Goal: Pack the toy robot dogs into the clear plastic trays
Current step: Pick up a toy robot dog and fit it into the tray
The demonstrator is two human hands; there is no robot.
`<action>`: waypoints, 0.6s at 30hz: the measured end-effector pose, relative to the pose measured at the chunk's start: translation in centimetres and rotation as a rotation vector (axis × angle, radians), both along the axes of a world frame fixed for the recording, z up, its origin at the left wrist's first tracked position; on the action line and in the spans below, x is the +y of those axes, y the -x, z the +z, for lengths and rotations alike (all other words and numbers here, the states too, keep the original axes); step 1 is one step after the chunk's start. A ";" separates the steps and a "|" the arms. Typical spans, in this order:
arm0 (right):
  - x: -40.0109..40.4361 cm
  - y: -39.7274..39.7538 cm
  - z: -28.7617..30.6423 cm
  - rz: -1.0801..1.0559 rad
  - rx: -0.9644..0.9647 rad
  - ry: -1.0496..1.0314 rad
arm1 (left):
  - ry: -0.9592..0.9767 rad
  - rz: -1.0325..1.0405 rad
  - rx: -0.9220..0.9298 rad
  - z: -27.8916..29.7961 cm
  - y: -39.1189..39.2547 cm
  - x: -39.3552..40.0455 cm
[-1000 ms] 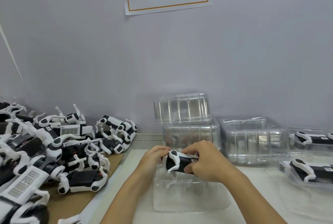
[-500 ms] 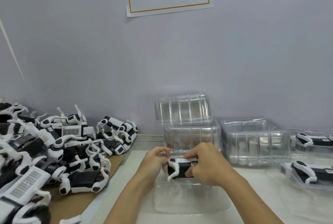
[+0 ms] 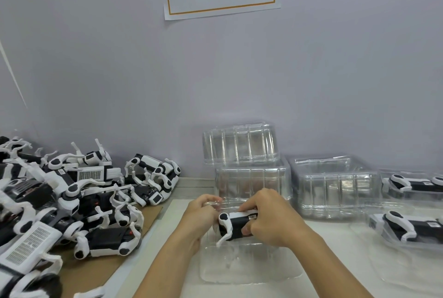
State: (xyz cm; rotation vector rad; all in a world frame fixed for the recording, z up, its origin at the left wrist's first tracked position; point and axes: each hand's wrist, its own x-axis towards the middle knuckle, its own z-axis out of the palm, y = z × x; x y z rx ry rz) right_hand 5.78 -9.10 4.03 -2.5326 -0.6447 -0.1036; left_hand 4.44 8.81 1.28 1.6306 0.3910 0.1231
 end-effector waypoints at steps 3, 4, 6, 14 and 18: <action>0.0 -0.1 0.1 -0.002 0.000 0.011 | 0.006 -0.001 0.000 0.0 0.3 -0.1; -0.1 -0.1 0.1 0.002 0.001 0.013 | 0.006 -0.008 -0.001 0.0 0.4 -0.1; 0.0 -0.1 0.1 0.018 0.007 0.014 | 0.003 -0.015 -0.006 0.0 0.6 0.0; -1.0 -0.6 1.2 0.027 -0.039 -0.082 | 0.024 -0.017 -0.015 0.1 0.7 -0.1; 0.0 0.0 2.1 0.115 -0.050 -0.129 | 0.026 -0.029 -0.022 0.2 0.9 -0.1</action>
